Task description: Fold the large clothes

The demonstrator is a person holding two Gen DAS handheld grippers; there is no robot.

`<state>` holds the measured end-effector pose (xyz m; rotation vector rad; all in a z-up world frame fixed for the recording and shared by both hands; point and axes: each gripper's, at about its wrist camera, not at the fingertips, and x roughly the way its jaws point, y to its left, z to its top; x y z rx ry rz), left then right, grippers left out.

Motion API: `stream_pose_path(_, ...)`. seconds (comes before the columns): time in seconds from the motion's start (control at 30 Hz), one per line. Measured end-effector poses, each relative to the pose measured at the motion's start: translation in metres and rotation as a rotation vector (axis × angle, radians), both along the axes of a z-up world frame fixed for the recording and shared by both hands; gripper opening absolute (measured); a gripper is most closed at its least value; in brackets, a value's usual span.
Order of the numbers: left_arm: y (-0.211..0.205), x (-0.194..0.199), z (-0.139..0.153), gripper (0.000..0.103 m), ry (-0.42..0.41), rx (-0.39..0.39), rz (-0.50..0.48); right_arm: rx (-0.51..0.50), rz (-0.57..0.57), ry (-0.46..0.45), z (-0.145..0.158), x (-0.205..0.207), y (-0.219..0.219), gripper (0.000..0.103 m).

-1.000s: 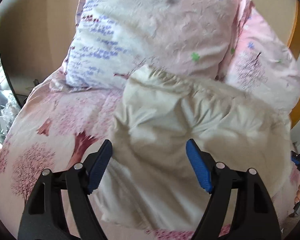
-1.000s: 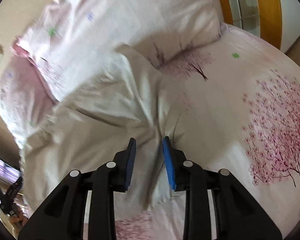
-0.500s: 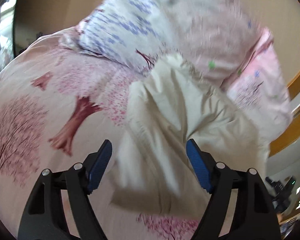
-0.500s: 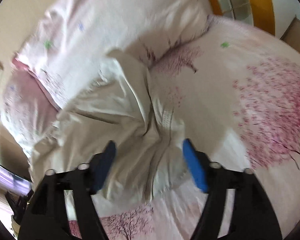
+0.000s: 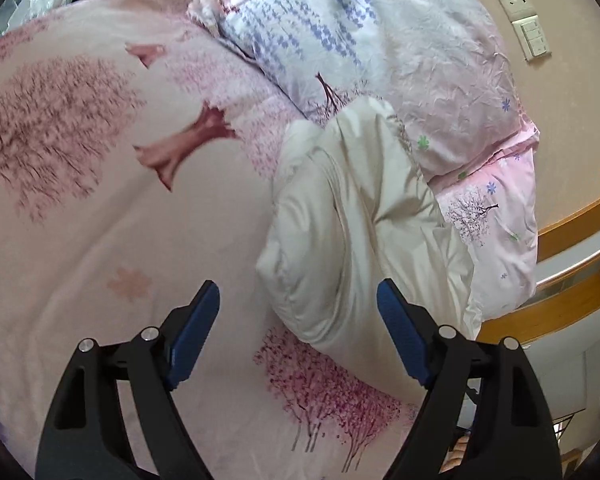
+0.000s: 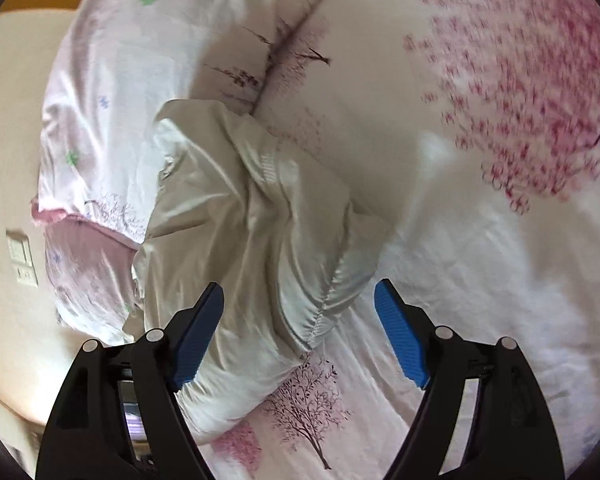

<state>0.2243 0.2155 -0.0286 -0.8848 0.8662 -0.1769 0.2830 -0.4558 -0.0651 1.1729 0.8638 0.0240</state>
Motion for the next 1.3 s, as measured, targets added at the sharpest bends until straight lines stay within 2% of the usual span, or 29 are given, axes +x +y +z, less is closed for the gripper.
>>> stream_pose_path(0.13,-0.011,0.005,-0.005,0.081,0.007,-0.023,-0.002,0.052,-0.022,-0.006,-0.011,0.005,0.001,0.079)
stream_pose_path(0.4,-0.023,0.022,-0.010,0.080,0.016,-0.033,0.018,0.050,-0.026,-0.044,-0.015,0.015,0.003,0.078)
stream_pose_path(0.57,-0.024,0.032,-0.012,0.077,0.018,-0.022,0.032,0.035,-0.020,-0.052,-0.019,0.023,0.004,0.069)
stream_pose_path(0.7,-0.020,0.041,-0.015,0.071,0.019,-0.039,0.054,0.023,-0.021,-0.077,-0.021,0.029,0.006,0.066)
stream_pose_path(0.8,-0.017,0.045,-0.019,0.068,0.017,-0.062,0.070,0.013,-0.022,-0.090,-0.022,0.031,0.007,0.061)
stream_pose_path(0.9,-0.015,0.047,-0.021,0.058,0.011,-0.082,0.078,0.010,-0.016,-0.117,-0.024,0.031,0.007,0.046)
stream_pose_path(0.97,-0.014,0.048,-0.020,0.045,-0.008,-0.098,0.075,0.001,-0.014,-0.141,-0.021,0.030,0.008,0.035)
stream_pose_path(1.03,-0.013,0.048,-0.016,0.035,-0.029,-0.097,0.061,-0.022,-0.008,-0.173,-0.013,0.028,0.010,0.030)
stream_pose_path(1.17,-0.011,0.043,0.002,0.024,-0.089,-0.097,0.034,-0.056,0.010,-0.240,0.007,0.021,0.015,0.024)
stream_pose_path(1.3,-0.002,0.025,0.022,0.023,-0.147,-0.101,0.030,-0.076,0.058,-0.294,0.026,0.006,0.026,0.023)
